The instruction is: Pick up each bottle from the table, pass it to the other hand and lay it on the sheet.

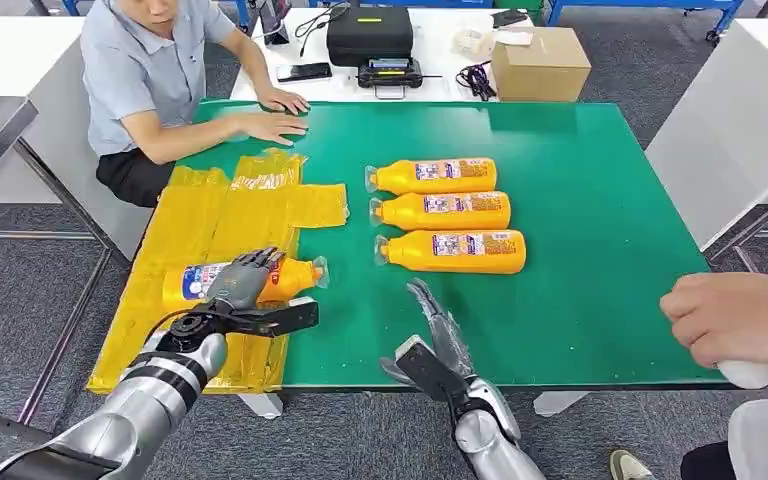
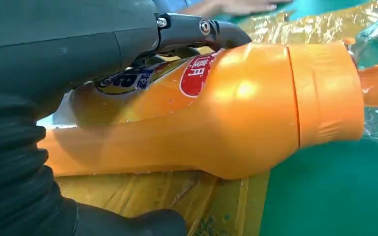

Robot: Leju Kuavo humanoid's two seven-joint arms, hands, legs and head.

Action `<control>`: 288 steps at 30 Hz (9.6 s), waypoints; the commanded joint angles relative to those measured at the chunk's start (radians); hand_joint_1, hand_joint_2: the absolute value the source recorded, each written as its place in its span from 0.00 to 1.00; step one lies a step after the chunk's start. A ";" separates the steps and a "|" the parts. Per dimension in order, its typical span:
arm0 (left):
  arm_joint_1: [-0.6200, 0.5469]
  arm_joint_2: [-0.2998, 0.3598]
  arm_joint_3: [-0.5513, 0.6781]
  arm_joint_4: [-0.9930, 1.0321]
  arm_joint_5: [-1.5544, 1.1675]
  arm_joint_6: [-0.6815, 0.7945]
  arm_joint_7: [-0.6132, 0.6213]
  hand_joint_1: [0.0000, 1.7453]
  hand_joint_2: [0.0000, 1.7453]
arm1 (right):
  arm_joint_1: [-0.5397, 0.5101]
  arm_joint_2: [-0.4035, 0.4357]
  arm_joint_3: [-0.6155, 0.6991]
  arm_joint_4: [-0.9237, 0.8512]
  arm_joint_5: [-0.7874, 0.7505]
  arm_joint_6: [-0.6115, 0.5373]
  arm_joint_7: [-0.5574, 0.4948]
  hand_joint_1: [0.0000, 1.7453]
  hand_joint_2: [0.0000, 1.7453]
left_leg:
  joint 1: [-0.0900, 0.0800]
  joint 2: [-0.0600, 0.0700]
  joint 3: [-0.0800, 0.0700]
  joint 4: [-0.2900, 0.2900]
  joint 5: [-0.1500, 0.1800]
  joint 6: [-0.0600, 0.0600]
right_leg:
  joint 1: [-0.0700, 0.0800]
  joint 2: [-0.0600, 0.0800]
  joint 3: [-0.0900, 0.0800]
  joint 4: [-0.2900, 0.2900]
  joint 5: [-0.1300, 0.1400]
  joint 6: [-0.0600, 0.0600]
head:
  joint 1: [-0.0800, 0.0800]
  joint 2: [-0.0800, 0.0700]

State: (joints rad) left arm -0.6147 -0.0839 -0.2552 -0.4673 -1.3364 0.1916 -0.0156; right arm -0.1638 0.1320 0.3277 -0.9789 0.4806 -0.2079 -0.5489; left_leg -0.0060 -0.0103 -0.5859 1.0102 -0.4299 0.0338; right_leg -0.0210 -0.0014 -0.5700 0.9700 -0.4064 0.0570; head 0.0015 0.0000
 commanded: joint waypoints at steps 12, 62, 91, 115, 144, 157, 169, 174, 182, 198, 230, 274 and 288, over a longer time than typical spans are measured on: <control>0.197 -0.035 -0.041 -0.166 0.064 0.354 -0.059 0.00 1.00 | 0.045 -0.011 -0.066 -0.062 0.014 -0.054 -0.003 0.00 1.00 | 0.001 0.002 0.006 -0.002 -0.001 -0.002 | 0.001 0.001 0.003 -0.002 0.000 -0.002 | 0.000 0.000; 0.602 -0.244 -0.127 -0.911 0.625 0.507 -0.583 0.00 1.00 | -0.262 -0.321 -0.077 0.231 0.767 -0.231 0.400 0.00 1.00 | -0.001 0.003 -0.012 0.002 -0.002 -0.001 | 0.000 0.003 -0.012 -0.001 0.001 -0.001 | -0.001 0.000; 0.574 -0.219 -0.193 -0.854 0.627 0.507 -0.531 0.00 1.00 | -0.407 -0.351 0.034 0.412 0.777 0.010 0.484 0.00 1.00 | -0.002 0.001 -0.012 0.001 0.000 0.002 | -0.001 0.001 -0.013 -0.002 0.002 0.002 | -0.001 0.000; 0.533 -0.209 -0.233 -0.802 0.681 0.507 -0.567 0.00 1.00 | -0.413 -0.399 -0.001 0.506 0.531 0.185 0.261 1.00 1.00 | -0.002 -0.003 -0.011 0.000 0.002 0.002 | -0.001 -0.003 -0.011 -0.003 0.002 0.002 | -0.001 0.000; 0.557 -0.154 -0.265 -0.740 1.700 0.361 -0.498 0.00 1.00 | 0.024 -0.200 -0.135 -0.329 -0.150 0.268 0.130 1.00 1.00 | -0.002 0.003 -0.013 0.000 -0.001 0.001 | -0.001 0.003 -0.014 -0.002 0.002 0.001 | -0.001 0.000; 0.495 -0.129 -0.376 -0.661 1.778 0.259 -0.442 0.00 1.00 | -0.024 -0.155 0.021 -0.238 -0.247 0.263 0.115 1.00 1.00 | -0.001 0.003 -0.014 0.001 -0.001 0.001 | -0.001 0.002 -0.015 -0.002 0.002 0.001 | -0.001 0.000; 0.425 -0.130 -0.443 -0.628 1.669 0.285 -0.484 0.00 1.00 | -0.111 -0.148 0.204 -0.097 -0.193 0.261 0.127 1.00 1.00 | -0.001 0.005 -0.014 0.001 -0.001 0.001 | 0.000 0.004 -0.016 -0.002 0.003 0.001 | 0.000 0.000; 0.395 -0.140 -0.446 -0.569 1.637 0.312 -0.465 0.00 1.00 | -0.118 -0.144 0.236 -0.094 -0.165 0.243 0.124 1.00 1.00 | -0.002 0.002 -0.017 0.000 0.001 0.003 | -0.002 0.002 -0.018 -0.002 0.003 0.003 | 0.000 0.000; 0.395 -0.142 -0.443 -0.566 1.633 0.313 -0.471 0.00 1.00 | -0.119 -0.148 0.238 -0.098 -0.167 0.243 0.124 1.00 1.00 | -0.001 0.002 -0.015 0.001 -0.001 0.001 | 0.000 0.002 -0.015 -0.001 0.002 0.001 | 0.000 0.000; 0.404 -0.158 -0.359 -0.709 1.779 0.213 -0.480 0.00 1.00 | -0.142 -0.126 0.322 -0.059 -0.170 0.257 0.104 1.00 1.00 | -0.001 0.003 -0.016 0.002 -0.001 0.001 | -0.001 0.002 -0.017 -0.001 0.002 0.001 | 0.000 0.000; 0.416 -0.138 -0.370 -0.757 1.792 0.194 -0.496 1.00 1.00 | -0.149 -0.123 0.321 -0.053 -0.187 0.265 0.101 1.00 1.00 | 0.000 0.002 -0.016 0.002 -0.001 0.001 | 0.000 0.001 -0.017 -0.001 0.001 0.001 | 0.000 0.000; 0.382 0.090 -0.093 -0.715 -0.234 0.507 0.171 0.96 1.00 | -0.105 -0.082 0.042 0.107 -0.021 0.088 0.091 0.00 1.00 | -0.001 0.002 -0.018 0.000 0.001 0.001 | -0.001 0.001 -0.019 -0.002 0.003 0.001 | 0.000 0.000; 0.135 0.118 -0.358 -0.151 -0.234 0.492 0.475 0.80 1.00 | -0.058 -0.092 0.058 -0.067 -0.018 0.118 0.076 0.00 1.00 | -0.001 0.002 -0.018 0.000 0.003 0.000 | -0.001 0.001 -0.019 -0.001 0.004 -0.001 | 0.000 0.000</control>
State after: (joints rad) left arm -0.3515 -0.0019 -0.5387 -0.9413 -1.5705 0.6954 0.5031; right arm -0.2269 0.0492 0.3830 -0.9755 0.4665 -0.1049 -0.4719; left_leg -0.0084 -0.0088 -0.6077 1.0114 -0.4261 0.0364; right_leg -0.0237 -0.0008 -0.5930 0.9698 -0.4013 0.0586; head 0.0015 0.0000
